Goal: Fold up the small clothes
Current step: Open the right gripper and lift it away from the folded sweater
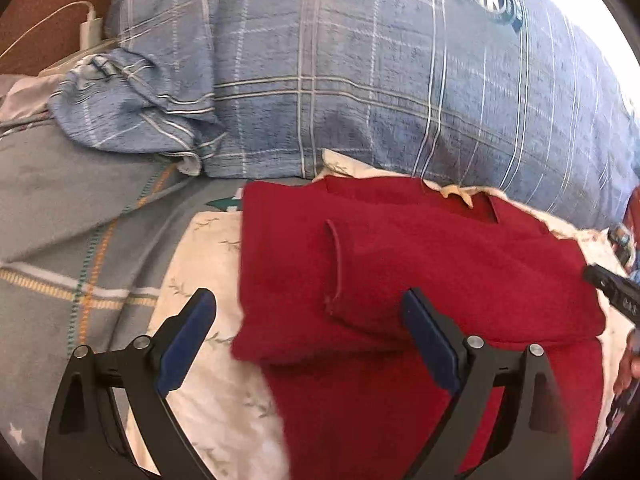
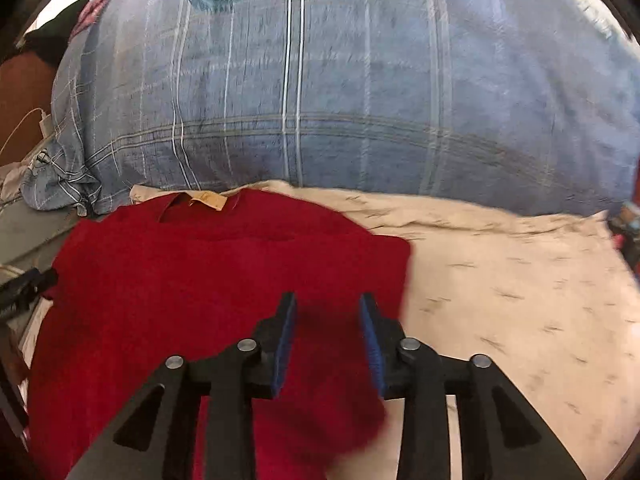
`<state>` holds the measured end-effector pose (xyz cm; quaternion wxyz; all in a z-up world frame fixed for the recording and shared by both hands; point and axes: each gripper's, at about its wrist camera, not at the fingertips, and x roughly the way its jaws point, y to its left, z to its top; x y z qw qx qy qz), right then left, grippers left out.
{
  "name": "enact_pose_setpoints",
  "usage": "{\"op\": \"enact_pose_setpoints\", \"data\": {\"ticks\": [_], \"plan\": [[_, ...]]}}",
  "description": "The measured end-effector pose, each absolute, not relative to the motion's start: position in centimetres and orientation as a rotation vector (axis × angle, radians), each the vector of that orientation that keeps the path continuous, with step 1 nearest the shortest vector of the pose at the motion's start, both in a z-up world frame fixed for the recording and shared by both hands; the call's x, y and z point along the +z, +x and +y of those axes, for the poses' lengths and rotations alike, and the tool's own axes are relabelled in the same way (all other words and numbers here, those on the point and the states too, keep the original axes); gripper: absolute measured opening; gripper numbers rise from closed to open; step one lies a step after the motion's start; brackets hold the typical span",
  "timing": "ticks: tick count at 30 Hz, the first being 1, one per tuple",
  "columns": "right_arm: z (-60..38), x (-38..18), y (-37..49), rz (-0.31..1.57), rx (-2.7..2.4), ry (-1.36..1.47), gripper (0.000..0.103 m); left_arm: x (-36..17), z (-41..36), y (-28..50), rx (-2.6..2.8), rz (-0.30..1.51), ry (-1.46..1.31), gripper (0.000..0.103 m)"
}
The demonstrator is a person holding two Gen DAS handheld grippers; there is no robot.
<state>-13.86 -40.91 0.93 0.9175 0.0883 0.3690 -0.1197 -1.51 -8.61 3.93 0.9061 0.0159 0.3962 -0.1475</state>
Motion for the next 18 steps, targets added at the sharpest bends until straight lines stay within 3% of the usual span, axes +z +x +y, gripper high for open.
{"op": "enact_pose_setpoints", "data": {"ticks": [3,5,7,14,18], "plan": [[-42.2,-1.2,-12.0,0.796,-0.406,0.107,0.03,2.5,-9.0,-0.3,-0.263,0.864,0.076,0.095],[-43.9,-1.8,-12.1,0.809,-0.408,0.203,0.03,1.6,-8.2,0.4,-0.283,0.908,0.01,0.096],[-44.2,-0.9,-13.0,0.792,-0.42,0.227,0.036,1.5,-7.4,0.6,-0.289,0.92,-0.046,0.096],[-40.9,1.6,-18.5,0.715,-0.295,0.217,0.036,1.7,-7.8,-0.1,-0.267,0.899,-0.023,0.096],[-39.1,-0.7,-18.5,0.81,-0.292,0.126,0.039,2.0,-7.7,-0.2,-0.261,0.896,-0.022,0.096]]}}
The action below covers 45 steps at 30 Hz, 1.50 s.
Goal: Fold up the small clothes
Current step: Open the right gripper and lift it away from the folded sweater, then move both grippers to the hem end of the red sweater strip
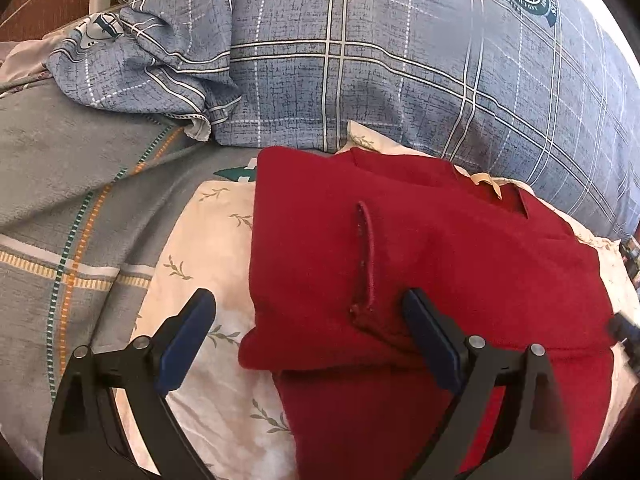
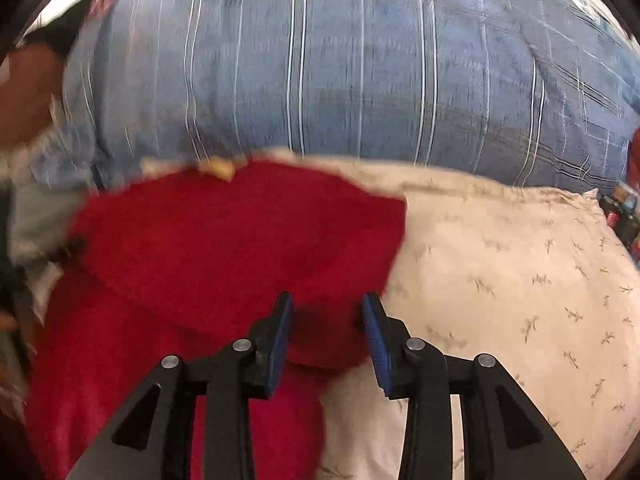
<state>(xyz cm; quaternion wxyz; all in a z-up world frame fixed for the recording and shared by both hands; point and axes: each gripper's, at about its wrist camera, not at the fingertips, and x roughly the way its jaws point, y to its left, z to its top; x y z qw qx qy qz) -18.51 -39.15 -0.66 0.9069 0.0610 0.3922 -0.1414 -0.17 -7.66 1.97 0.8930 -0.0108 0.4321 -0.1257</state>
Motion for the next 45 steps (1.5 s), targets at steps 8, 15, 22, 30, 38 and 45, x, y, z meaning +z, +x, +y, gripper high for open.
{"op": "enact_pose_setpoints", "data": {"ticks": [8,15,22,30,38,45], "plan": [[-40.7,0.2,-21.3,0.772,-0.324,0.239,0.056,2.9,-7.2,-1.8,-0.255,0.893,0.004,0.096],[-38.1,0.7,-25.7,0.782,-0.2,0.285,0.069,3.4,-6.0,-5.6,-0.263,0.907,0.056,0.095],[-36.9,-0.2,-29.6,0.828,-0.083,0.346,0.073,4.5,-3.6,-10.2,-0.273,0.915,0.032,0.095],[-35.7,-2.4,-32.7,0.923,0.035,0.419,0.073,3.6,-1.7,-16.0,-0.295,0.975,0.011,0.095],[-34.9,-3.9,-35.9,0.974,0.212,0.49,0.074,1.3,-1.0,-20.5,-0.329,1.067,0.051,0.095],[-33.3,-4.4,-37.0,1.012,0.337,0.45,0.072,0.8,-0.7,-22.8,-0.311,1.105,0.099,0.096]]}}
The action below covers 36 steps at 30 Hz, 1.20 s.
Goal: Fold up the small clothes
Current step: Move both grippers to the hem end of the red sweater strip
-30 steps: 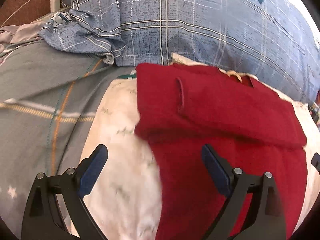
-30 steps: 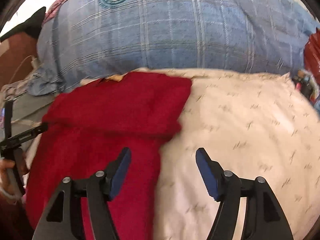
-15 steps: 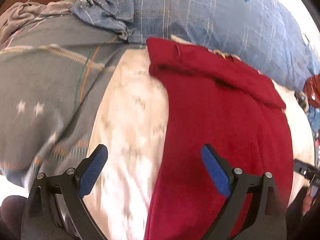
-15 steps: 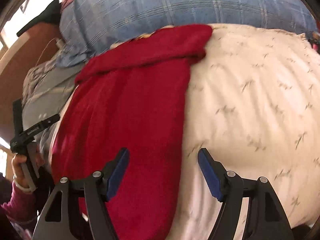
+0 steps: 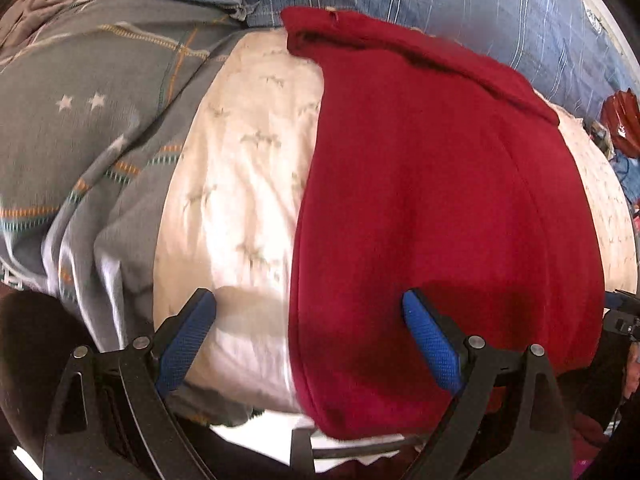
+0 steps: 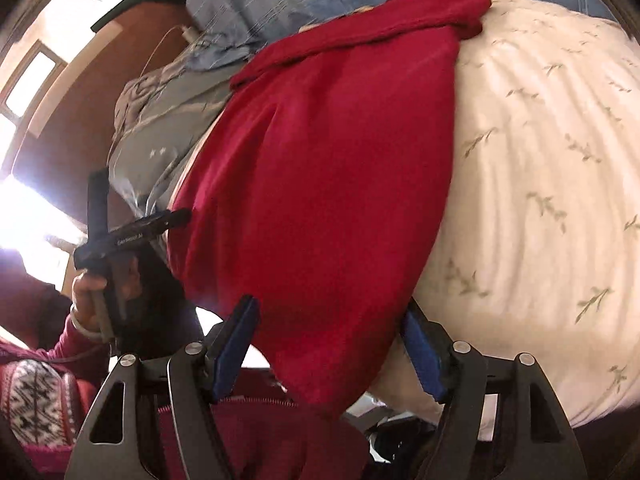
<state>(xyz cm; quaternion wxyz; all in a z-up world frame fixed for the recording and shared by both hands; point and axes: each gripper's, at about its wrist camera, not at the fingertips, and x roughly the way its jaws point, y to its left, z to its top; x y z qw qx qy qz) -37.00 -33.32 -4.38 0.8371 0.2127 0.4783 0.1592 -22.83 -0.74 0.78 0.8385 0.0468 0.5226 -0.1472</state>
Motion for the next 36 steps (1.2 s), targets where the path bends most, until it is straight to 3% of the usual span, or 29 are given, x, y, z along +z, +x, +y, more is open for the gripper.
{"op": "enact_pose_setpoints", "data": {"ticks": [8,16,19,33,36], "plan": [[-32.7,-4.6,-37.4,0.966,0.358,0.43,0.074,0.5,-0.2,-23.5,-0.302,1.142,0.094,0.096],[-32.0,-4.9,-37.3,0.977,0.395,0.426,0.061,0.3,-0.4,-23.6,-0.293,1.14,0.102,0.099],[-32.2,-5.0,-37.3,0.971,0.396,0.443,0.06,0.3,-0.4,-23.7,-0.29,1.141,0.101,0.103],[-31.8,-5.0,-37.3,0.973,0.404,0.437,0.062,0.2,-0.4,-23.9,-0.296,1.147,0.1,0.103],[-31.7,-4.9,-37.4,0.972,0.391,0.427,0.056,0.3,-0.4,-23.9,-0.304,1.154,0.097,0.103]]}}
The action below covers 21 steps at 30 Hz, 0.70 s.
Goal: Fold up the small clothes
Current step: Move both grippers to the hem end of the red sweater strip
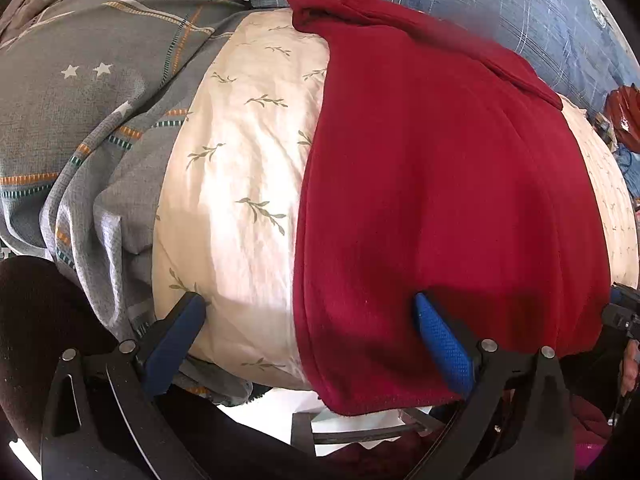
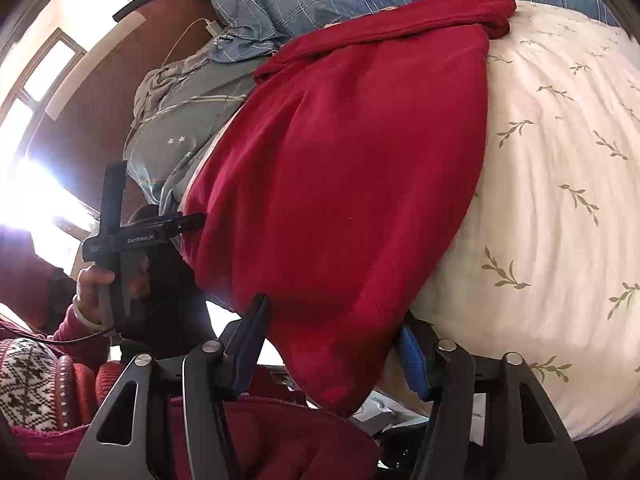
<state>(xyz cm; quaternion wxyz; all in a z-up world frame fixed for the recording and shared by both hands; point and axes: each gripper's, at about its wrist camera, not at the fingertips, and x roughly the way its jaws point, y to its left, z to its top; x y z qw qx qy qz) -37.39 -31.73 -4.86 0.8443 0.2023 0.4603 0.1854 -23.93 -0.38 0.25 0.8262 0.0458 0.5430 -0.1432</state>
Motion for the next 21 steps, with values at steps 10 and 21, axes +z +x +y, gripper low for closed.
{"op": "enact_pose_setpoints", "data": {"ticks": [10,21], "plan": [[-31.1,-5.2,-36.8,1.006,0.451,0.409,0.036,0.7,0.5,-24.8,-0.344,1.166,0.047,0.093],[-30.7,-5.4,-36.7,0.992,0.458,0.382,0.041,2.1,1.7,-25.0,-0.36,1.158,0.01,0.077]]}}
